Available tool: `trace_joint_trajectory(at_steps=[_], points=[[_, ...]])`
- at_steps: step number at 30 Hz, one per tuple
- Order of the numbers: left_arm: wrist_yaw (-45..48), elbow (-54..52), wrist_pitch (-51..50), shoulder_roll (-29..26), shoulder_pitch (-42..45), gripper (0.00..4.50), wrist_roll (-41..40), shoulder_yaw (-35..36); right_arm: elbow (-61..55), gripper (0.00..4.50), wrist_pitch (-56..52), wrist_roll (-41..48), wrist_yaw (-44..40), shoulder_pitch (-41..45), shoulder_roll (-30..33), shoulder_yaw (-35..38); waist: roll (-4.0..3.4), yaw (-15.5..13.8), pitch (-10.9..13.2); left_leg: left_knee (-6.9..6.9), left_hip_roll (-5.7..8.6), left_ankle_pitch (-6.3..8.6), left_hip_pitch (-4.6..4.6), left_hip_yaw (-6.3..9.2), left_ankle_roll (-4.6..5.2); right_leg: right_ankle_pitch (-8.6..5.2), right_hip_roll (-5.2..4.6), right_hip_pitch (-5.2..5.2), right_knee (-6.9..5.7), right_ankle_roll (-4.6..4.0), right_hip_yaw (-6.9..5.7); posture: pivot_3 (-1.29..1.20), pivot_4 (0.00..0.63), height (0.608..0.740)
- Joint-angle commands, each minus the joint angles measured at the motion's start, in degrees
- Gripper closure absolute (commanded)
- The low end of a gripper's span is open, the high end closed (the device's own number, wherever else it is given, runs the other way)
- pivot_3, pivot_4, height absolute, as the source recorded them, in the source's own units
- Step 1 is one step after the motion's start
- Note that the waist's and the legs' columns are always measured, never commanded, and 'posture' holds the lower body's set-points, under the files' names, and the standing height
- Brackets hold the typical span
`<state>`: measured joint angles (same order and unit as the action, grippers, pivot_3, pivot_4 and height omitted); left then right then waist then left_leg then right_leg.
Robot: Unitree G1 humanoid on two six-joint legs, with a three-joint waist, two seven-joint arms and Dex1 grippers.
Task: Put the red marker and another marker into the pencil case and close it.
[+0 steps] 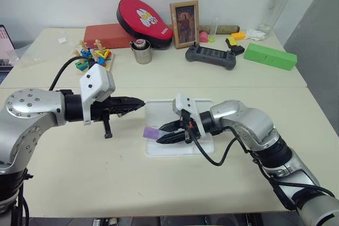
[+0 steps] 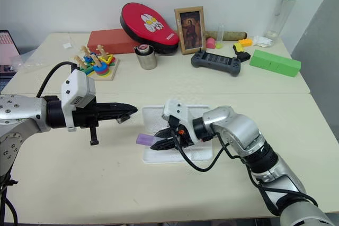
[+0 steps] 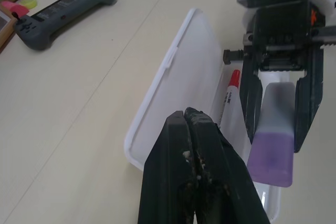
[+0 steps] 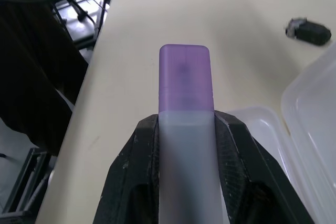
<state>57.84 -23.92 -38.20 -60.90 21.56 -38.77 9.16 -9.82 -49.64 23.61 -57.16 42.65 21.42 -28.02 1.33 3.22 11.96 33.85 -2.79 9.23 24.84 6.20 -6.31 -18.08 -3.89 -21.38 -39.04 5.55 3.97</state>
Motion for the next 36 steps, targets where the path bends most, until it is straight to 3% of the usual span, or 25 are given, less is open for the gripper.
trace_joint_trajectory(at_steps=[1,16,18,26,36], points=[[0.2,0.2,1.5,0.4,1.5,4.5,1.1,0.5,2.5,3.41,3.3,-4.0,1.1,0.4,-0.7,-2.6,0.0,0.0,0.0,0.0,0.0,0.0,0.0,0.0,0.0,0.0,0.0,0.0,0.0,0.0,0.0,0.0,0.15,0.74],[0.0,-0.2,1.1,1.0,0.5,4.5,1.7,1.7,7.6,3.41,9.9,-9.3,-2.1,-0.7,-1.5,-5.1,0.0,0.0,0.0,0.02,0.0,0.0,0.0,0.01,0.0,0.0,0.0,0.01,-0.01,0.0,0.0,0.0,0.15,0.74],[-0.1,-0.2,1.1,1.2,0.6,4.5,1.7,1.6,7.3,2.71,9.9,-9.3,-2.5,-0.8,-1.3,-4.9,0.0,0.0,0.0,0.01,0.0,0.0,0.0,0.01,0.0,0.0,0.0,0.01,0.0,0.0,0.0,0.0,0.15,0.74],[0.0,0.4,1.4,1.8,1.2,4.5,1.8,1.2,6.4,1.0,8.4,-8.8,-1.5,-0.5,-1.4,-2.8,0.0,0.0,0.0,0.01,0.0,0.0,0.0,0.01,0.0,0.0,0.0,0.01,-0.01,0.0,0.0,0.0,0.15,0.74],[-1.5,0.8,-0.6,2.8,-0.2,4.5,-0.8,5.4,-3.9,1.0,-1.1,0.4,-1.5,1.0,2.2,9.8,0.0,0.0,0.0,0.01,0.0,0.0,0.0,0.01,0.0,0.0,0.0,0.02,-0.01,0.0,0.0,0.0,0.15,0.74]])
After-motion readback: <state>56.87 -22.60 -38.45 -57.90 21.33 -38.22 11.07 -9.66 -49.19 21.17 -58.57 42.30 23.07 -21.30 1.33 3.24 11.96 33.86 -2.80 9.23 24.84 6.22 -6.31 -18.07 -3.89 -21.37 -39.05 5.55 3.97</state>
